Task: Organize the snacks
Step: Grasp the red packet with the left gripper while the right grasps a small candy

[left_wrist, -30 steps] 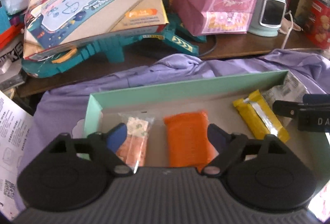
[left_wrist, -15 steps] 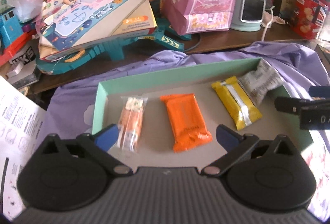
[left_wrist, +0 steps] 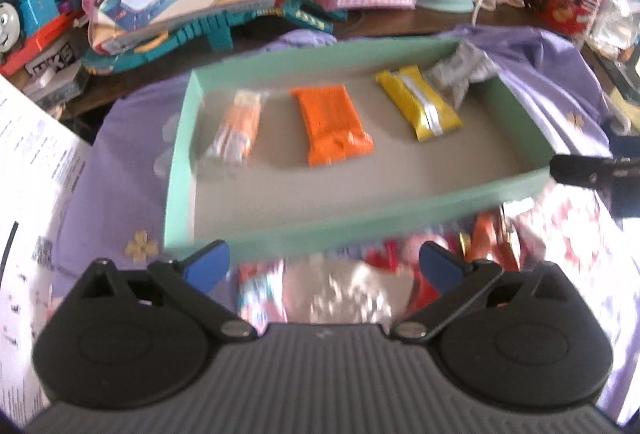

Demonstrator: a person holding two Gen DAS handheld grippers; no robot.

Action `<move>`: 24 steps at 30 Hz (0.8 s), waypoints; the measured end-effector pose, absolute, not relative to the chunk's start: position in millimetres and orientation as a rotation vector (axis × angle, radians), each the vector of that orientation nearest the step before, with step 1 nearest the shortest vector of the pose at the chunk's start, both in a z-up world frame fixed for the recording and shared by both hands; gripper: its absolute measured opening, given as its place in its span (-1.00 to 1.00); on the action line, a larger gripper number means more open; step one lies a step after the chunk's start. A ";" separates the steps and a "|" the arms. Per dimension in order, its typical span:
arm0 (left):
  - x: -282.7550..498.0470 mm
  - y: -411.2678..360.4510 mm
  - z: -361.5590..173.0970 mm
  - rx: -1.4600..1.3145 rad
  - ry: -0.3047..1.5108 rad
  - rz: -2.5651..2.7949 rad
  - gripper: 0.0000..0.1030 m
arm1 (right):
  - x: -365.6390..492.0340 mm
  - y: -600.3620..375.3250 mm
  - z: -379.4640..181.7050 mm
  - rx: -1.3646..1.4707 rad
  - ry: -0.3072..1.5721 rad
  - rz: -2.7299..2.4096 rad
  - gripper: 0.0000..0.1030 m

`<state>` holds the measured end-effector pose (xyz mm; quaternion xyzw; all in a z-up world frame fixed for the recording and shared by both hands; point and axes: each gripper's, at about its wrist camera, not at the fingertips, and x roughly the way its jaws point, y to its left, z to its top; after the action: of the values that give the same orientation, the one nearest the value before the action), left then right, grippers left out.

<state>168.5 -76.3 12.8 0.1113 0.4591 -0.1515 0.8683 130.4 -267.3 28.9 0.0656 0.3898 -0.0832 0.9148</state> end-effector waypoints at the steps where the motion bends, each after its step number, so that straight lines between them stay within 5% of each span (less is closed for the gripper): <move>1: 160.9 -74.3 10.1 0.235 0.967 -0.319 1.00 | 123.5 -268.4 27.0 0.147 0.809 -0.175 0.99; 14: 87.2 -57.4 -26.8 0.227 1.064 -0.375 0.99 | 64.1 -251.1 -10.9 0.205 0.874 -0.188 0.89; 20: 76.1 -55.0 -50.3 0.192 1.149 -0.424 0.56 | 58.3 -241.5 -23.8 0.241 0.914 -0.161 0.67; 24: 72.3 -58.8 -60.0 0.205 1.155 -0.438 0.10 | 63.2 -234.5 -27.7 0.236 0.932 -0.145 0.54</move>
<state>72.3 -58.8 -60.0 0.0960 0.5407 -0.2049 0.8102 63.2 -234.5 -27.7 0.1136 0.4478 -0.0698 0.8841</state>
